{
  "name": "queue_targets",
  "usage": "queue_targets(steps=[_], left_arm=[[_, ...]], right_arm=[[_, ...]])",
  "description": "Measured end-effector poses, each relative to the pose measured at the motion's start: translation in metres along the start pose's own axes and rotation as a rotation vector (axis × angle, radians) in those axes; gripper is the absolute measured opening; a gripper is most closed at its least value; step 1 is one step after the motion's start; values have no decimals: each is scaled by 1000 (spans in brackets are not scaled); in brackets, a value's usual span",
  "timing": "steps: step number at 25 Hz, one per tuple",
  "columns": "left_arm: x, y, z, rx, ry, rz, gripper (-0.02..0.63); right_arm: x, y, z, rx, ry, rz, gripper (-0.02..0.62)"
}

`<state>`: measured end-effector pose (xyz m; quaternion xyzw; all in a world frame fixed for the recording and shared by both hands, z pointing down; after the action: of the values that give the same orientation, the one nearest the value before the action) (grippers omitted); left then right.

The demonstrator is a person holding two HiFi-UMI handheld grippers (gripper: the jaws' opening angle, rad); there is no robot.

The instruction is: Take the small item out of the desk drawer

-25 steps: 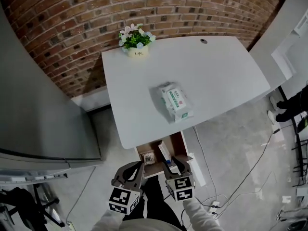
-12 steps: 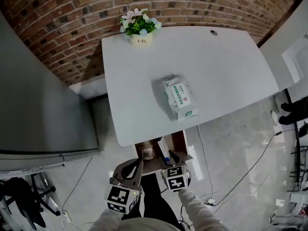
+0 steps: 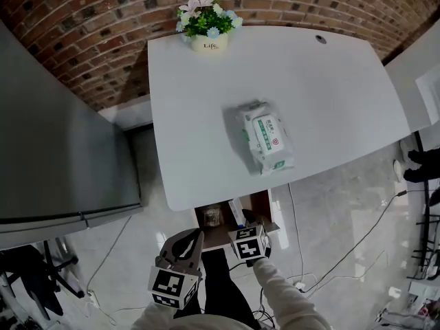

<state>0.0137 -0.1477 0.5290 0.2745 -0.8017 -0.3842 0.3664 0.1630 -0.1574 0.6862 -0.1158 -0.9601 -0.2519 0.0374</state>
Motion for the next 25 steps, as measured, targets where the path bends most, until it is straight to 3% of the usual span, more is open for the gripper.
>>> queue_targets(steps=[17,25], left_arm=[[20,18,-13,23,-60,69,17],[30,25,-12,33,-86,90,17]], right_arm=[[6,9,-66,178,-9,120,236],[5,20,-89,228,2,138,213]])
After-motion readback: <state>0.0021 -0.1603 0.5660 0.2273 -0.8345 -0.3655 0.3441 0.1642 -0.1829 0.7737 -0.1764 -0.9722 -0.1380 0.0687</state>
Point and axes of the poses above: the fingertips, and each gripper's own axes: z backward along the fingers, x to its left, y out of its underside, the point moved 4 cm from there along z, backward along the fingers, and after that the axes turned 14 degrees about y, right-handed, at the moved point
